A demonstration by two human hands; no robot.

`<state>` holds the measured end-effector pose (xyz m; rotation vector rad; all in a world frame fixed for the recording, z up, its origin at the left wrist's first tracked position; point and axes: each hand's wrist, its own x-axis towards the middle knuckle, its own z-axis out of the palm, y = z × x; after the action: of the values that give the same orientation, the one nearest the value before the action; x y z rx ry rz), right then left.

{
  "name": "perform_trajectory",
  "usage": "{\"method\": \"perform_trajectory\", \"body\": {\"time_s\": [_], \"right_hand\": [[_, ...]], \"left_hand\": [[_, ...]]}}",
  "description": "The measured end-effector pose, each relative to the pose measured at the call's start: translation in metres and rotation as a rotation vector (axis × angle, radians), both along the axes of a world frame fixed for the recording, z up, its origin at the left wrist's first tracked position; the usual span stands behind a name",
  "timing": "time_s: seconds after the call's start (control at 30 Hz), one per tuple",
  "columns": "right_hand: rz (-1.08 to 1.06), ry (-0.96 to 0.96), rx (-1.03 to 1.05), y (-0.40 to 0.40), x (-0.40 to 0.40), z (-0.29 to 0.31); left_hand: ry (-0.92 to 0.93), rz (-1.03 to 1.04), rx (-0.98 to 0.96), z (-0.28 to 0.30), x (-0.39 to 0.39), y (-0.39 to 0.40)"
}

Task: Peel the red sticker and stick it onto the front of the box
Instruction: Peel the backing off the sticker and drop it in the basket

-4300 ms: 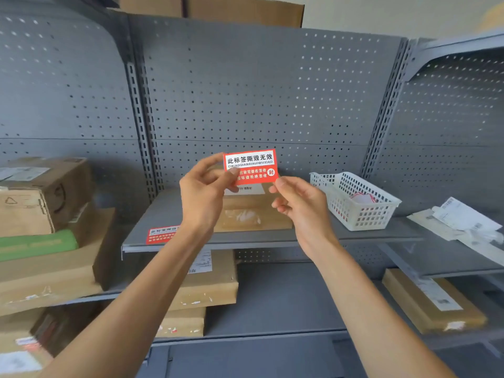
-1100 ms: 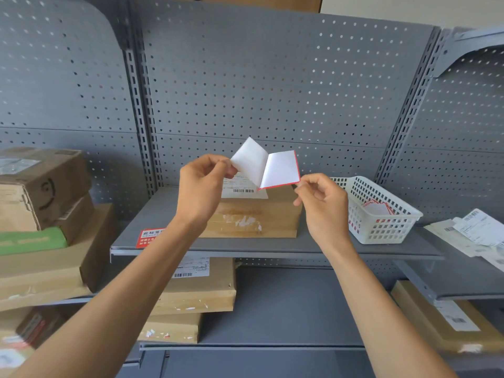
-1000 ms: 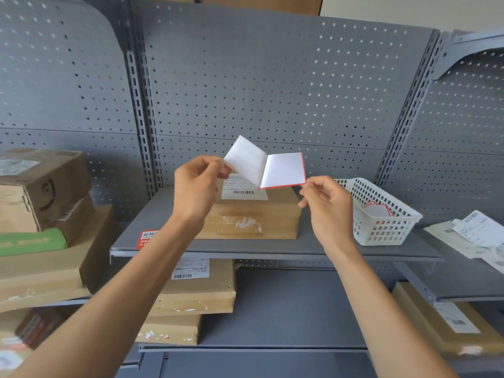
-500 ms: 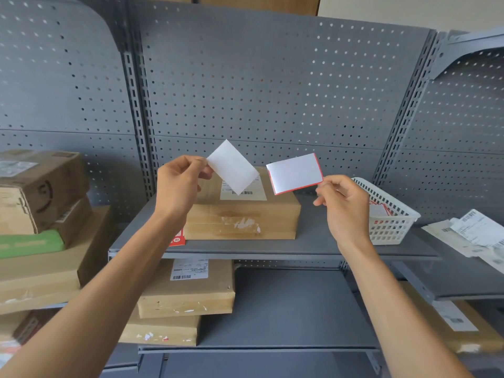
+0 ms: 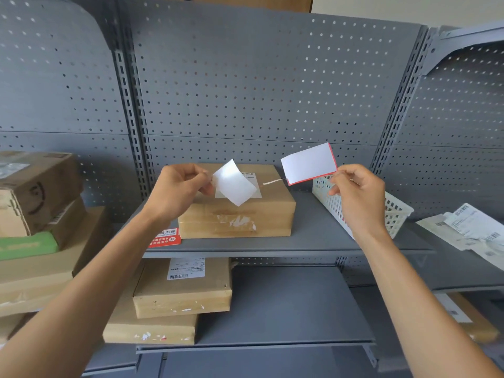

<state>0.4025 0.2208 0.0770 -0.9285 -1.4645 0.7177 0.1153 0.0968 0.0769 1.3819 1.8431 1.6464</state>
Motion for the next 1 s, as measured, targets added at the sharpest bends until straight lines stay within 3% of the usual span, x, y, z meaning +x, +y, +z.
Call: {"method": "perform_trajectory", "body": {"time_s": [0.4, 0.6, 0.73, 0.83, 1.0], "right_hand": [[-0.013, 0.054, 0.020, 0.005, 0.014, 0.021], [0.006, 0.116, -0.019, 0.002, 0.016, 0.022], [0.013, 0.121, -0.027, 0.000, 0.016, 0.019], [0.014, 0.117, -0.026, 0.001, 0.017, 0.019], [0.004, 0.111, -0.026, 0.004, 0.023, 0.023]], "left_hand": [[0.013, -0.030, -0.045, 0.000, 0.011, 0.003], [-0.383, -0.152, 0.028, 0.003, 0.012, -0.002], [-0.497, -0.175, 0.083, 0.001, 0.013, -0.002], [-0.419, -0.162, 0.061, -0.001, 0.009, -0.002], [-0.134, -0.192, -0.024, -0.002, 0.003, -0.007]]}}
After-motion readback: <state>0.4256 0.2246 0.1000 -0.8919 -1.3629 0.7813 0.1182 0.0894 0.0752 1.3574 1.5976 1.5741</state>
